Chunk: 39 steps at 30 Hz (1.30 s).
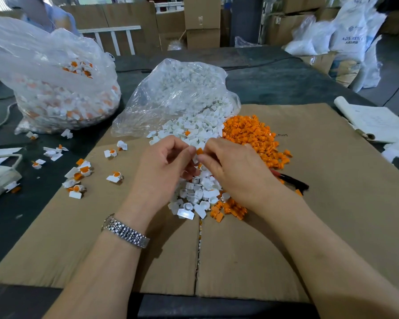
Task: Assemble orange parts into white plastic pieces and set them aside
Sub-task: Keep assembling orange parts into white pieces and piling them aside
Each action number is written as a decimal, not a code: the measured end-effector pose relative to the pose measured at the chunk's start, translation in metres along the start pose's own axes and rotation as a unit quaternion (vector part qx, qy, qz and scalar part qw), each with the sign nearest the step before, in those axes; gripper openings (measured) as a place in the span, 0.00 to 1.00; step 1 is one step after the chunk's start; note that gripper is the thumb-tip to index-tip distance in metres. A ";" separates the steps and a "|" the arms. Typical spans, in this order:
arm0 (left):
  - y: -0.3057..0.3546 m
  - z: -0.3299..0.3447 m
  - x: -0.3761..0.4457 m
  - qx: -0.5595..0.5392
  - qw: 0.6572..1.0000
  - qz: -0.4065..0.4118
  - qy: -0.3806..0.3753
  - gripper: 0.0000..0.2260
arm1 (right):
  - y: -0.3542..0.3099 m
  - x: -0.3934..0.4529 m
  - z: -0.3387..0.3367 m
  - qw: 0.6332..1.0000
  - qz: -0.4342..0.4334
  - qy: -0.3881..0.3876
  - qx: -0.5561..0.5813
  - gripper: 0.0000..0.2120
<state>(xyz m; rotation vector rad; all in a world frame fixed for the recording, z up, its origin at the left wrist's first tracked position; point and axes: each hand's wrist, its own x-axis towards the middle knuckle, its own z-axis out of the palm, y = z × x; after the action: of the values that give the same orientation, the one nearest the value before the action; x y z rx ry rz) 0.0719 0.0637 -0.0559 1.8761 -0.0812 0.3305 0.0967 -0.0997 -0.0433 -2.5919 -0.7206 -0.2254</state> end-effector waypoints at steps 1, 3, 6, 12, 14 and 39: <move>0.000 0.001 0.000 0.014 1.000 0.004 -0.002 0.06 | 0.001 0.000 0.000 1.000 -0.001 0.001 -0.001 0.11; 0.001 0.003 0.000 0.052 0.999 0.009 -0.005 0.06 | 0.001 -0.001 0.002 1.000 -0.007 0.001 -0.018 0.10; 0.001 0.005 -0.001 0.069 0.998 0.004 -0.006 0.06 | 0.000 -0.003 0.005 0.999 -0.014 0.008 -0.042 0.08; 0.002 0.004 -0.002 0.078 0.997 -0.013 -0.023 0.07 | -0.001 -0.004 0.003 0.997 -0.036 0.008 -0.067 0.07; 0.002 0.005 -0.002 0.077 0.997 -0.014 -0.027 0.07 | -0.001 -0.004 0.002 0.995 -0.050 0.014 -0.082 0.07; -0.016 -0.036 0.010 0.329 0.926 -0.072 0.168 0.06 | 0.038 -0.007 -0.004 0.994 -0.004 0.022 -0.111 0.06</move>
<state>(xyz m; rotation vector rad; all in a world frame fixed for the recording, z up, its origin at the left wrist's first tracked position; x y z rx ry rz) 0.0784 0.1035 -0.0571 2.4366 0.4518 0.6289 0.1106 -0.1342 -0.0552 -2.7841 -0.7271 -0.3856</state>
